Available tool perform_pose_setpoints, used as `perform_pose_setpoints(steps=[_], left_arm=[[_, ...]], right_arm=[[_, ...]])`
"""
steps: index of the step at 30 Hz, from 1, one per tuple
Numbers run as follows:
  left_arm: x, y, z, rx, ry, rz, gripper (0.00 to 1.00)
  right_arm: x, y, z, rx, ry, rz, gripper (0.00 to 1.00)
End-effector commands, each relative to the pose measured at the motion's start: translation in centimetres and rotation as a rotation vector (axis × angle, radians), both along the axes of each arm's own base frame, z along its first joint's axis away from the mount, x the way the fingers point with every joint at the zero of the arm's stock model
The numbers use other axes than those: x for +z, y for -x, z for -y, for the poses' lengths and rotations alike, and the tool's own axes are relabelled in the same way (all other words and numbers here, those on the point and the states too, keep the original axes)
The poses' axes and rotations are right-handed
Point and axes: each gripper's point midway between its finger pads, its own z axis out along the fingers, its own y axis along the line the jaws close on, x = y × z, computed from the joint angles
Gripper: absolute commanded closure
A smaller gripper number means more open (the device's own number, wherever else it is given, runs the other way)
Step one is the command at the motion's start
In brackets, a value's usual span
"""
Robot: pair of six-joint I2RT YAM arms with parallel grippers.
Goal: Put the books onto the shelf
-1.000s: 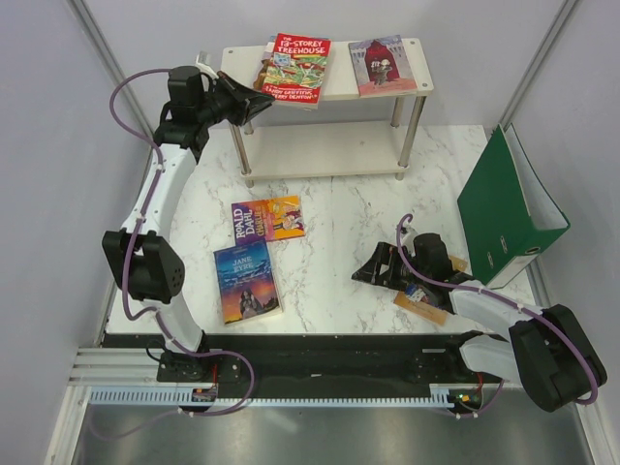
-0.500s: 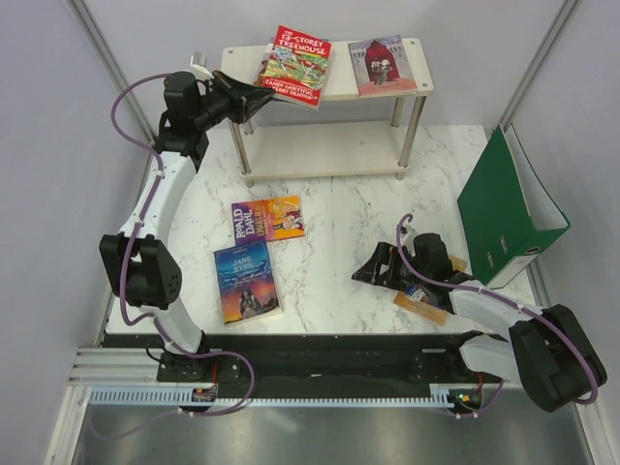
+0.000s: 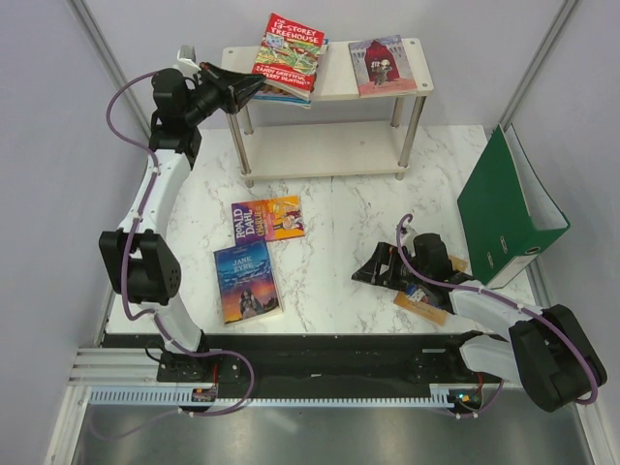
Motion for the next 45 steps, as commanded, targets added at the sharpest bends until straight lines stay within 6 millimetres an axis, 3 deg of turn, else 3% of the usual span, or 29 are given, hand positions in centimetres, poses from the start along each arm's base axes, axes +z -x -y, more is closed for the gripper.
perform_pose_setpoints(steps=[1, 7, 12, 15, 18, 21, 30, 37, 45], left_arm=[[2.7, 0.0, 0.1, -0.063, 0.051, 0.054, 0.98], [1.1, -1.2, 0.3, -0.09, 0.035, -0.014, 0.97], [0.6, -1.2, 0.2, -0.074, 0.0, -0.028, 0.88], [0.6, -1.1, 0.2, -0.081, -0.007, -0.034, 0.71], [0.6, -0.7, 0.2, -0.083, -0.012, -0.042, 0.43], [0.1, -0.4, 0.2, -0.081, -0.021, -0.066, 0.35], [0.5, 0.0, -0.9, -0.046, -0.02, -0.077, 0.3], [-0.2, 0.0, -1.7, -0.028, 0.003, -0.113, 0.28], [-0.7, 1.8, -1.9, -0.04, -0.03, -0.116, 0.25]], right_arm=[[0.6, -0.2, -0.5, 0.016, -0.024, 0.029, 0.02], [0.6, -0.2, -0.5, 0.015, -0.024, 0.027, 0.02], [0.6, -0.2, -0.4, 0.014, -0.022, 0.028, 0.02], [0.4, -0.2, -0.5, 0.014, -0.021, 0.024, 0.02], [0.5, -0.3, -0.4, 0.013, -0.021, 0.024, 0.02], [0.5, -0.2, -0.4, 0.013, -0.02, 0.026, 0.02], [0.5, -0.2, -0.4, 0.013, -0.021, 0.027, 0.02], [0.6, -0.2, -0.4, 0.012, -0.022, 0.03, 0.02], [0.6, -0.2, -0.4, 0.014, -0.022, 0.028, 0.02]])
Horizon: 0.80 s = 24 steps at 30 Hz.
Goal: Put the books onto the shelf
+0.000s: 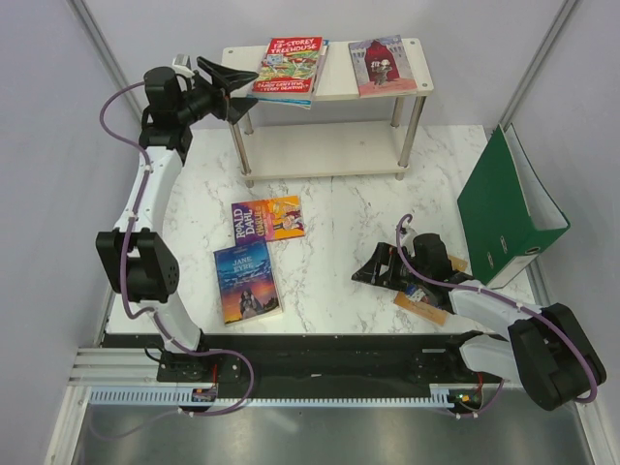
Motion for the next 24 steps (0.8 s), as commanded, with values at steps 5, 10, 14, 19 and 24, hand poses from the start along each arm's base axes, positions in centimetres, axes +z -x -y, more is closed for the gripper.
perform_pose_setpoints(steps=[5, 10, 14, 19, 24], left_arm=[[2.1, 3.7, 1.2, -0.034, -0.081, 0.097, 0.31], [1.1, 4.3, 4.4, -0.066, -0.309, 0.154, 0.65], [1.1, 4.1, 6.0, -0.015, -0.591, 0.25, 0.98], [-0.2, 4.0, 5.3, 0.037, -0.817, 0.26, 0.98], [-3.4, 3.9, 5.3, -0.033, -0.929, 0.218, 0.98]], right_arm=[[0.7, -0.3, -0.5, 0.013, -0.024, 0.035, 0.02], [0.8, -0.3, -0.5, 0.014, -0.026, 0.036, 0.02], [0.7, -0.3, -0.4, 0.012, -0.024, 0.036, 0.02], [0.7, -0.3, -0.4, 0.012, -0.024, 0.034, 0.02], [0.6, -0.4, -0.4, 0.011, -0.023, 0.029, 0.02]])
